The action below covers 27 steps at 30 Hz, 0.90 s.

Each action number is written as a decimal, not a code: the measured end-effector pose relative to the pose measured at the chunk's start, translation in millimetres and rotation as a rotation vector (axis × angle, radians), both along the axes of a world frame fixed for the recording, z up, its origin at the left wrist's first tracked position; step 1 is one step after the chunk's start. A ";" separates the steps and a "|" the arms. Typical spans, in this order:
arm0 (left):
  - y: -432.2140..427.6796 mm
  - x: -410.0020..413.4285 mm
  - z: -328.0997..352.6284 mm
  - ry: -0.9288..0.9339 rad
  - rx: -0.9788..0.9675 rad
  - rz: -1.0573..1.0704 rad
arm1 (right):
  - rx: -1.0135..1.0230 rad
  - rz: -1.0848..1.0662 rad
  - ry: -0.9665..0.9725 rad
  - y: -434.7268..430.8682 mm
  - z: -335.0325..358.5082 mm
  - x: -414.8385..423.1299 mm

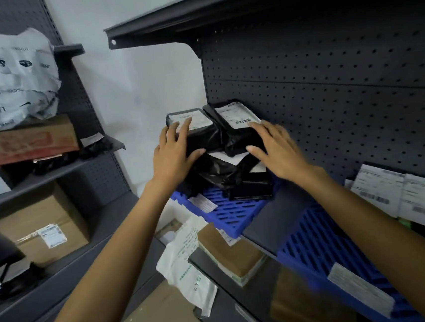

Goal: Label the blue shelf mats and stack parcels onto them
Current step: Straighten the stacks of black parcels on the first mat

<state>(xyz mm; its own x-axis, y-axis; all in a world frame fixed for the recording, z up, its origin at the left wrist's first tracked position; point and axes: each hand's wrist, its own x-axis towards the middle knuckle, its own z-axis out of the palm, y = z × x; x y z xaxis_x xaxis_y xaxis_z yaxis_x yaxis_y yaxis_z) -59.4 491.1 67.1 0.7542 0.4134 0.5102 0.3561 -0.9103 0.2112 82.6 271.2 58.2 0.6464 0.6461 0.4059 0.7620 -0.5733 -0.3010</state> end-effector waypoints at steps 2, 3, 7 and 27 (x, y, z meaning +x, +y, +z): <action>17.9 10.8 -2.3 0.034 -0.096 -0.049 | 0.028 -0.051 0.088 16.6 2.4 16.1; 26.5 14.6 -3.7 0.023 -0.120 -0.089 | 0.059 -0.052 0.141 23.3 3.0 23.5; 53.6 25.2 -7.8 -0.090 -0.230 -0.279 | 0.237 0.044 0.278 41.3 1.8 38.1; 141.5 43.5 -11.2 -0.355 -0.336 -0.617 | 0.335 -0.238 -0.083 93.8 7.4 -16.7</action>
